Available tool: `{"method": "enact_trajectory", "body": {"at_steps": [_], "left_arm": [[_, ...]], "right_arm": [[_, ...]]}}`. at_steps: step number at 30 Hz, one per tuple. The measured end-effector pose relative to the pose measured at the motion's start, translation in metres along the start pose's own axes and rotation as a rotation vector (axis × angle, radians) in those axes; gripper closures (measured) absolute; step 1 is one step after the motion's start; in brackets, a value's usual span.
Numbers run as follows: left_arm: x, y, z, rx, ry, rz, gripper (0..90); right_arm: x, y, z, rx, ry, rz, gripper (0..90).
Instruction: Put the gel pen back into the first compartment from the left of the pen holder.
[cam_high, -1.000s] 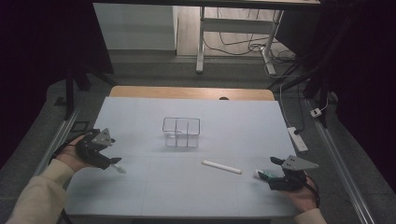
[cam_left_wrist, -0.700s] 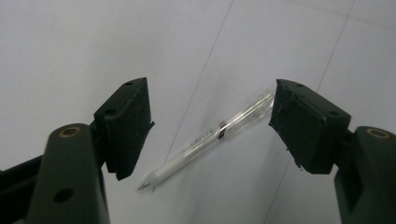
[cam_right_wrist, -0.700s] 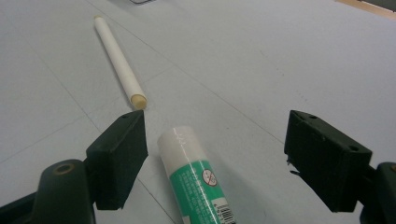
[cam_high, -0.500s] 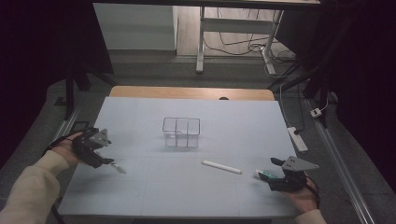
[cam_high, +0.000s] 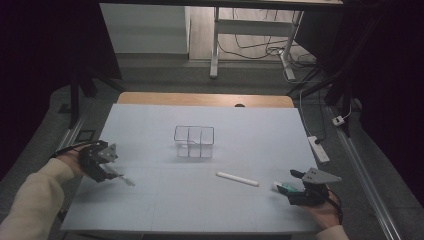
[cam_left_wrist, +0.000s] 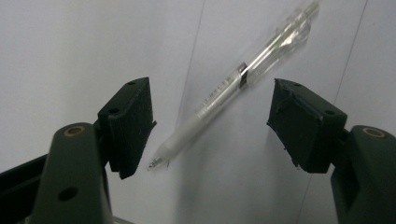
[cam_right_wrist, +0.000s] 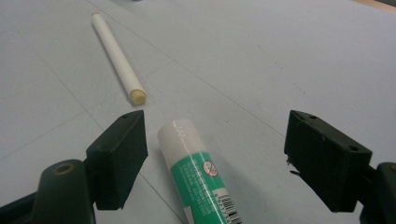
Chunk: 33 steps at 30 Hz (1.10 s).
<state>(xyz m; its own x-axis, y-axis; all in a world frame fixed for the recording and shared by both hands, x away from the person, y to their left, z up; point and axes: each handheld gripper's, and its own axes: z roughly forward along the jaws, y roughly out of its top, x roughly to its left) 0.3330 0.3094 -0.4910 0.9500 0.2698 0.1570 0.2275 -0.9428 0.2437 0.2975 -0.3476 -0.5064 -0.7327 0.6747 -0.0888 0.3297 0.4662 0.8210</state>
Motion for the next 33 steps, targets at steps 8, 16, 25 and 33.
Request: {"method": "enact_trajectory", "body": {"at_steps": [8, 16, 25, 33], "left_arm": [[0.003, -0.001, 0.010, 0.039, -0.023, 0.025, 34.6], [0.006, 0.000, 0.016, 0.040, -0.050, 0.066, 39.0], [0.012, 0.004, 0.017, 0.061, -0.082, 0.107, 48.6], [0.012, 0.008, 0.021, 0.091, -0.111, 0.144, 60.0]], "right_arm": [[0.000, 0.000, 0.001, -0.002, 0.007, 0.002, 21.0], [0.000, 0.000, 0.001, 0.002, 0.001, 0.001, 21.0], [0.000, 0.000, 0.001, 0.002, 0.004, 0.003, 21.0], [0.000, 0.000, 0.001, 0.003, 0.002, 0.006, 21.0]]}}
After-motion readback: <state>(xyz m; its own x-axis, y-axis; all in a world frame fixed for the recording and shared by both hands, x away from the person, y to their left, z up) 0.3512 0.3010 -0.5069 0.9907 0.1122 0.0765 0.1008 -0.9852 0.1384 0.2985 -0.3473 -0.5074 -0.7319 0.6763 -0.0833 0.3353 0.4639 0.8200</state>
